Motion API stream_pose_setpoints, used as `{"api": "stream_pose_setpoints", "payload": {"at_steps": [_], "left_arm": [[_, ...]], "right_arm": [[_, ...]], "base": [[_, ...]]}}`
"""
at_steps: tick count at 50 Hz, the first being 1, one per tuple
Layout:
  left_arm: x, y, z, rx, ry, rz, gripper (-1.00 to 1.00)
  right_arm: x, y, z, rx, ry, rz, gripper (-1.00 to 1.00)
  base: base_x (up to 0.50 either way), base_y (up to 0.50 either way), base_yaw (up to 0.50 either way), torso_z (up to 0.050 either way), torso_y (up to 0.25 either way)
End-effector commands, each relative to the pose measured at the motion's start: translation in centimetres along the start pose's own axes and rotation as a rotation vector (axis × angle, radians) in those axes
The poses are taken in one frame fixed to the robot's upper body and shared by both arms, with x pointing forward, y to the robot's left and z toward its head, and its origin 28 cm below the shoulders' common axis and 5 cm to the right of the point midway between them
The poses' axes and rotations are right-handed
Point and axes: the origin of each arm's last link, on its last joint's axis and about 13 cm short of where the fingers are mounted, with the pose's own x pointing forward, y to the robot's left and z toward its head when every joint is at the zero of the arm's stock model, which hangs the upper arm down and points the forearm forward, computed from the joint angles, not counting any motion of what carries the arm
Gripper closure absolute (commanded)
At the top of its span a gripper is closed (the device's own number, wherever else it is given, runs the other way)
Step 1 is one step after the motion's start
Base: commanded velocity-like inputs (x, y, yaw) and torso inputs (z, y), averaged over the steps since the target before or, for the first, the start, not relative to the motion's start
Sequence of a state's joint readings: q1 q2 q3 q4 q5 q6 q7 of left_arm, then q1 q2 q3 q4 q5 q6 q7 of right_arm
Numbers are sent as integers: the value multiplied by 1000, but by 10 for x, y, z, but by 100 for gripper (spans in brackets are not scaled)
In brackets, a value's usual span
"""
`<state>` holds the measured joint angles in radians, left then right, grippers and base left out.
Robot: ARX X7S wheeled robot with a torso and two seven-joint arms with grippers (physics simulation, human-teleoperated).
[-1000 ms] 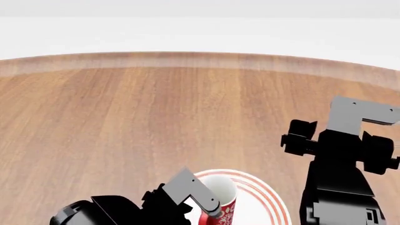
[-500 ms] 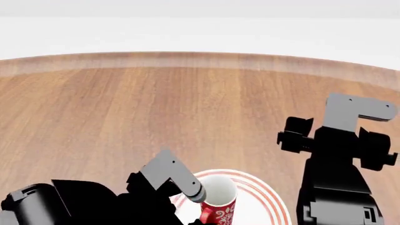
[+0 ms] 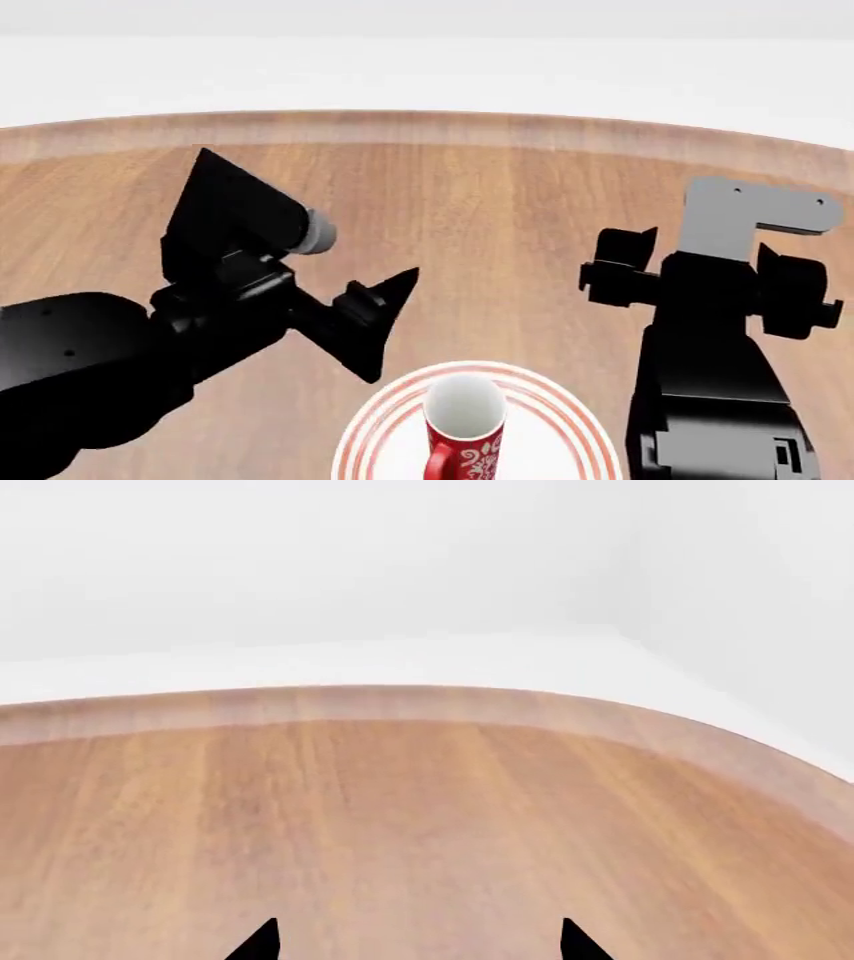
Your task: Pick up the red mug and put it on the plate
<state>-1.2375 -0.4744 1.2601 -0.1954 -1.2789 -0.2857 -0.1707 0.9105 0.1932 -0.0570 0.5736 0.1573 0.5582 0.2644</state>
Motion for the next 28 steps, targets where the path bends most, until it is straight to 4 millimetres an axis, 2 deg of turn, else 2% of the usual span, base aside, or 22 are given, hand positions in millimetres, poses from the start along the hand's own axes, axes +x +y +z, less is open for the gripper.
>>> {"api": "stream_pose_setpoints", "payload": {"at_steps": [1,11,28], "left_arm": [[1,13,15,-34,-192,184,-100],[6,10,16,7,-273,285,-100],[9,18,18,45,-407,529,-100]], "right_arm": [[-8,2,9,8,-84,47,-100],[-23,7,23,-12,-275,120,-100],[-41,15,35,-81,-448,214,-100]], "base": [[0,0,0,0,0],[0,0,0,0,0],[0,0,0,0,0]]}}
